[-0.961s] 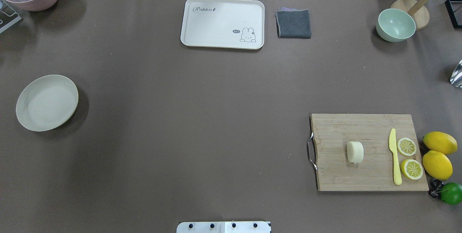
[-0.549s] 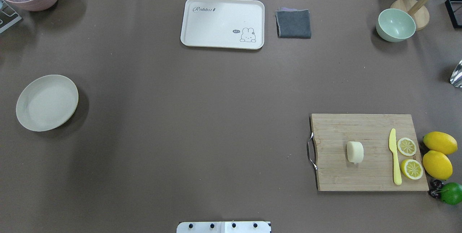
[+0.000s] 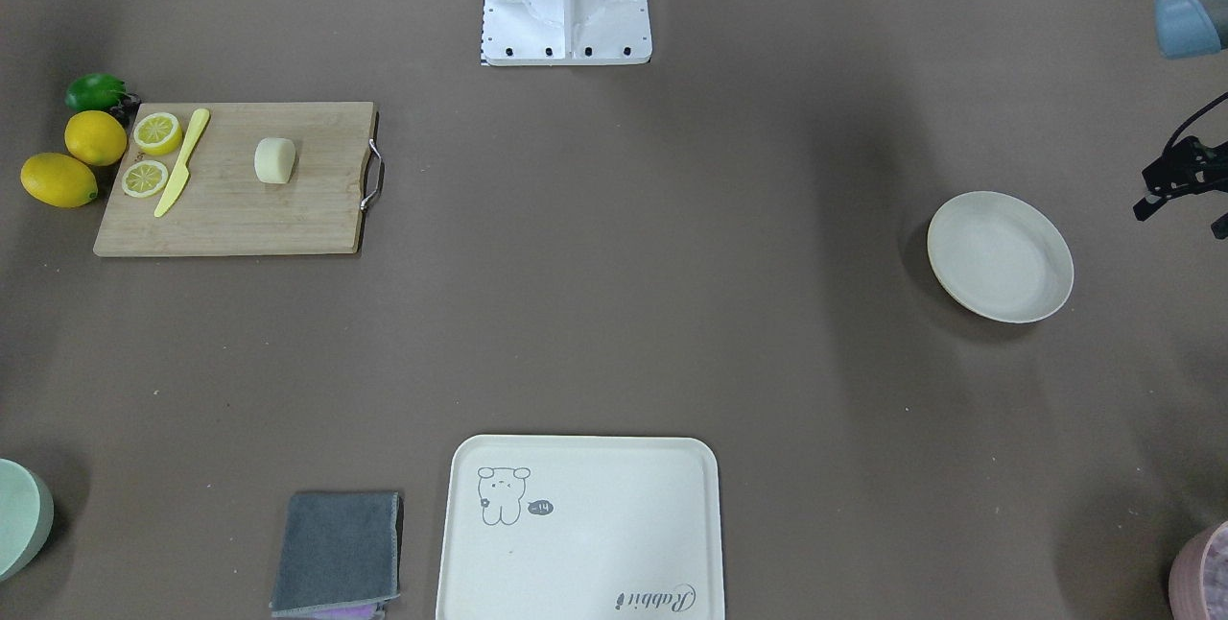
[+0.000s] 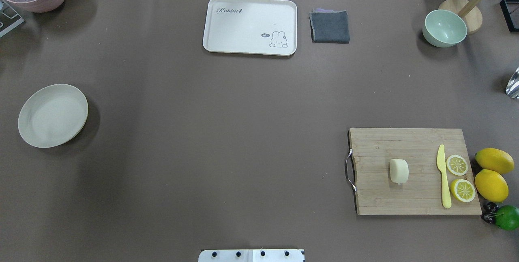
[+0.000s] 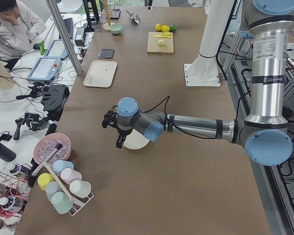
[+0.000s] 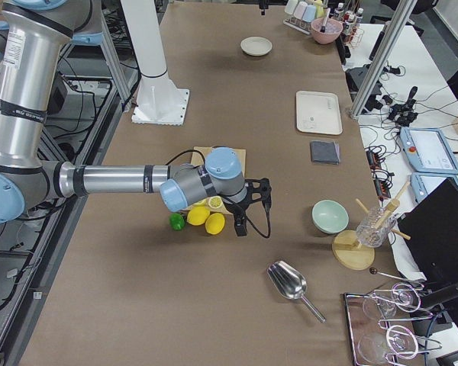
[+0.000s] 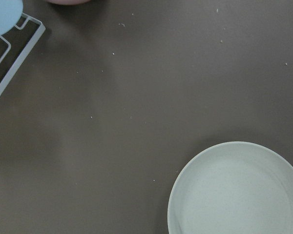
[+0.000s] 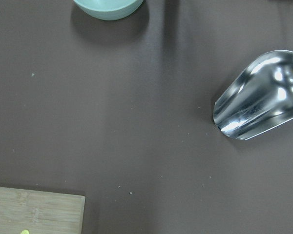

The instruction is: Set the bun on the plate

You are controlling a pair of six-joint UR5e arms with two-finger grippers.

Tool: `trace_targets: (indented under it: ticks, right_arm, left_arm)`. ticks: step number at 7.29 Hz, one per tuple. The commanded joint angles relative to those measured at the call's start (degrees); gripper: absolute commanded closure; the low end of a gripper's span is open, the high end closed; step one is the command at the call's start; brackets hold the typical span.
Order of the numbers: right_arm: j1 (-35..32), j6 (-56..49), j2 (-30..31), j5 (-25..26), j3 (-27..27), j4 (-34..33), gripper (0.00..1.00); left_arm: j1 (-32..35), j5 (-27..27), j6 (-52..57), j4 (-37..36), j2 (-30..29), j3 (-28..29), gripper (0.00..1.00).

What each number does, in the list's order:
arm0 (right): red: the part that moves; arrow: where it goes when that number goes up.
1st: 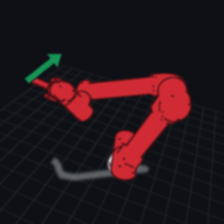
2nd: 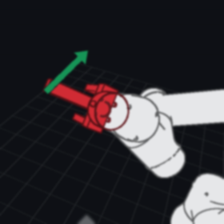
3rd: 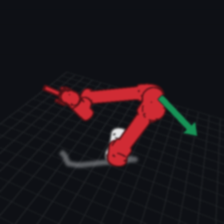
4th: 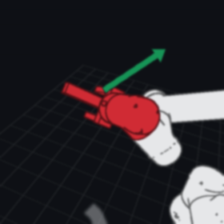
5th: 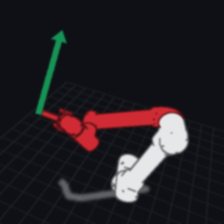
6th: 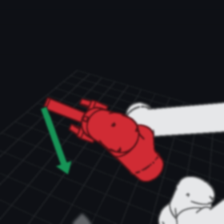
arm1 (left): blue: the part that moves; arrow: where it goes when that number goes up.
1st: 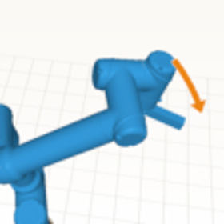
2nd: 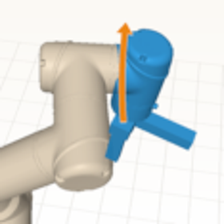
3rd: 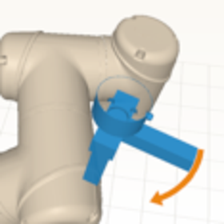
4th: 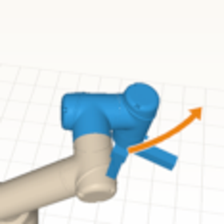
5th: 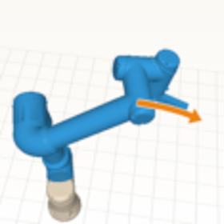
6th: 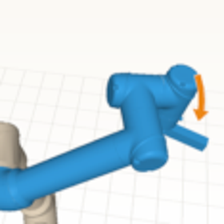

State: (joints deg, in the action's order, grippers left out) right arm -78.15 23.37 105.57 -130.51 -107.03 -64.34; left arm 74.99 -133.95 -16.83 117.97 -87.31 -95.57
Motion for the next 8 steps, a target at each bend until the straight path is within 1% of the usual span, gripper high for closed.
trace_targets:
  ticks: [1, 2, 3, 4, 5, 6, 8]
  right_arm:
    - [7.36, 8.58, -1.15, 3.66, -0.11, 1.41, 0.01]
    - [9.14, 10.53, -2.11, 3.86, -0.2, 1.76, 0.01]
    - [9.94, 10.64, -2.12, 3.86, -0.29, 1.76, 0.01]
    - [10.04, 10.64, -2.12, 3.86, -0.46, 1.85, 0.0]
    - [10.04, 10.64, -2.12, 3.86, -0.46, 1.85, 0.0]
    - [9.95, 10.64, -2.12, 3.86, -0.55, 1.85, 0.0]
    - [9.95, 10.64, -2.12, 3.86, -0.46, 2.73, 0.0]
  left_arm:
    - [-3.17, -0.08, -0.3, 3.64, 0.13, 2.92, 0.02]
    - [-5.01, -0.51, -4.31, 6.54, 0.13, 4.68, 0.02]
    - [-7.56, -0.43, -10.35, 13.09, 0.13, 8.61, 0.02]
    - [-9.5, -0.43, -15.63, 21.51, -0.31, 13.52, 0.02]
    - [-10.38, -0.34, -19.34, 26.9, -1.01, 17.05, 0.03]
    - [-10.57, -0.08, -19.38, 27.74, -1.36, 18.48, 0.03]
    - [-10.57, -0.34, -19.46, 27.75, -1.45, 19.11, 0.04]
